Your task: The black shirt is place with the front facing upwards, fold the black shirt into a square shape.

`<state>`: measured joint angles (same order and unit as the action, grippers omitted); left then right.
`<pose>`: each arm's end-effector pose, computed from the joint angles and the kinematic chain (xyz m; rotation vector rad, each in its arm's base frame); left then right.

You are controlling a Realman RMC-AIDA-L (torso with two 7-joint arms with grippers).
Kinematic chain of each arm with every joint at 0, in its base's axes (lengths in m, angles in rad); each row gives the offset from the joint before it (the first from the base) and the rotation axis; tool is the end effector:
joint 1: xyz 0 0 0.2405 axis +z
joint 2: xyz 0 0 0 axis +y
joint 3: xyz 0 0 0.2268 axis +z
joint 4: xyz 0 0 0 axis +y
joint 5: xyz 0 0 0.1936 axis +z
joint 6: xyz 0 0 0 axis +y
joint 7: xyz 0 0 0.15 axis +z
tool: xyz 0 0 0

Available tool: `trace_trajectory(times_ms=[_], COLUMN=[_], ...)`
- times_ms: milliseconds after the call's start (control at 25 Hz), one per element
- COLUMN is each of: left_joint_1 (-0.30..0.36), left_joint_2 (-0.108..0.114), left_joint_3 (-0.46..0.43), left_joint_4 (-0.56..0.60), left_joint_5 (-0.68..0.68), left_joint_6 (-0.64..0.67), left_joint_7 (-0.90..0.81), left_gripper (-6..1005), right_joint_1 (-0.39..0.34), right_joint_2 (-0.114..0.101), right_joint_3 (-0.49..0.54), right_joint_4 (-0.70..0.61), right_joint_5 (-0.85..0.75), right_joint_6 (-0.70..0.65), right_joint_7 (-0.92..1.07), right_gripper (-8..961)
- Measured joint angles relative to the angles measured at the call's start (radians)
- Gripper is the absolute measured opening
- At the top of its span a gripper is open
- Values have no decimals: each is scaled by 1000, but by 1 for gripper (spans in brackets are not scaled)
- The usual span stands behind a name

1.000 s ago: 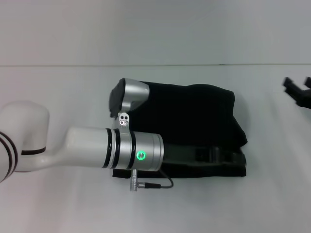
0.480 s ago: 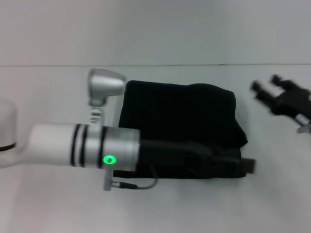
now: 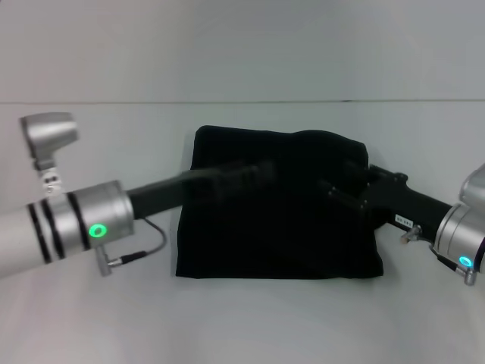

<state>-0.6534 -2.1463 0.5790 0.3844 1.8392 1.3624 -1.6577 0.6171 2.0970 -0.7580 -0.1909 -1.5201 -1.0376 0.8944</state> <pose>-0.1955 0.3320 -0.0354 -2.4046 -1.2868 -1.0948 0.2496 0.3405 -0.0464 -2.3037 0.6773 0.6545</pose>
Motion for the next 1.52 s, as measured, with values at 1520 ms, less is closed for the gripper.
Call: trace_trajectory(times_ms=[1520], left_joint_1=[-116], left_joint_2=[130], left_joint_3=[257], left_joint_4=[-26], left_joint_5=[179], left_joint_6=[-471], left_joint_7=[-747], left_gripper=[883], right_joint_1=[-247], right_joint_2=[-35], right_joint_3=[38], right_joint_4=[-218], right_joint_5=[-299], right_joint_6=[-400], right_joint_7=[-26], right_gripper=[689])
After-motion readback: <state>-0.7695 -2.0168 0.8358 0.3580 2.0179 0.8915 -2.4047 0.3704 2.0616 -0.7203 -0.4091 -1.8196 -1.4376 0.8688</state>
